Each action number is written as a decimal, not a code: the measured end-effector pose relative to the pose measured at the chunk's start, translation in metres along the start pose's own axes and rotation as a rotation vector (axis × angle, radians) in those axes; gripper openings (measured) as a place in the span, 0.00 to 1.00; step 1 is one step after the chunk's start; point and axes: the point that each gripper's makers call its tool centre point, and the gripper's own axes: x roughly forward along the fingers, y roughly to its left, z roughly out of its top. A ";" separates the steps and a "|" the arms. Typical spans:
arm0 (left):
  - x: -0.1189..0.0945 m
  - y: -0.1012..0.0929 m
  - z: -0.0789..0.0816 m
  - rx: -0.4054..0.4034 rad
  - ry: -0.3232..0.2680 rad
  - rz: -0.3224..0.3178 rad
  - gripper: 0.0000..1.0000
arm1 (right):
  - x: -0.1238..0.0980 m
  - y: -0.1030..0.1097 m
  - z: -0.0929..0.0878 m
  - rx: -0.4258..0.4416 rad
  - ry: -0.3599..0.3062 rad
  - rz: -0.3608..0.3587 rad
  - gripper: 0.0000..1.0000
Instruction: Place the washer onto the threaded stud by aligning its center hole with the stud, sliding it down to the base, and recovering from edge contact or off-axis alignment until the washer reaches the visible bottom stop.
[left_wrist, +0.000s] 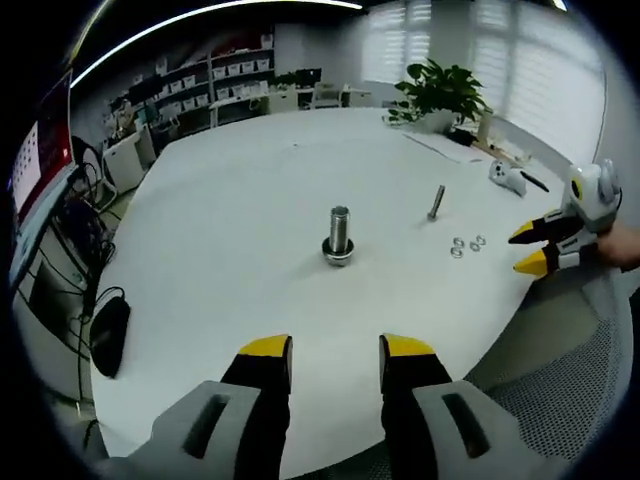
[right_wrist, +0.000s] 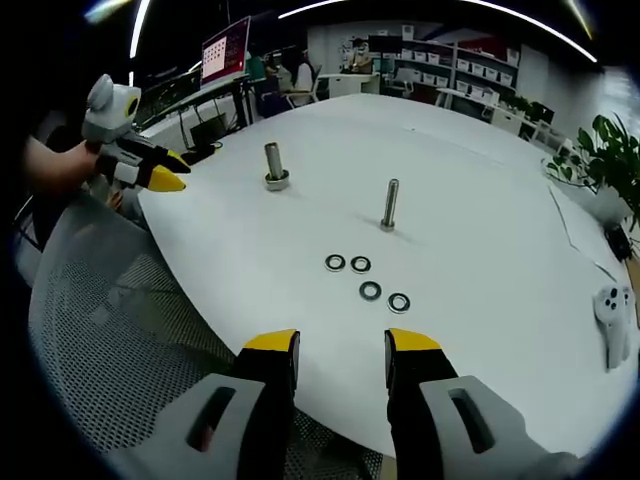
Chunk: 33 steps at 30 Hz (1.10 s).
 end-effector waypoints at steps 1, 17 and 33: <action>0.000 0.001 0.000 -0.006 -0.007 0.001 0.33 | 0.000 0.000 0.000 0.001 0.002 0.001 0.36; 0.003 -0.004 -0.005 0.011 -0.035 0.005 0.32 | 0.001 0.002 -0.003 -0.017 0.023 0.005 0.36; 0.007 -0.007 -0.010 0.051 -0.015 0.008 0.30 | 0.003 0.005 -0.006 -0.033 0.043 0.012 0.36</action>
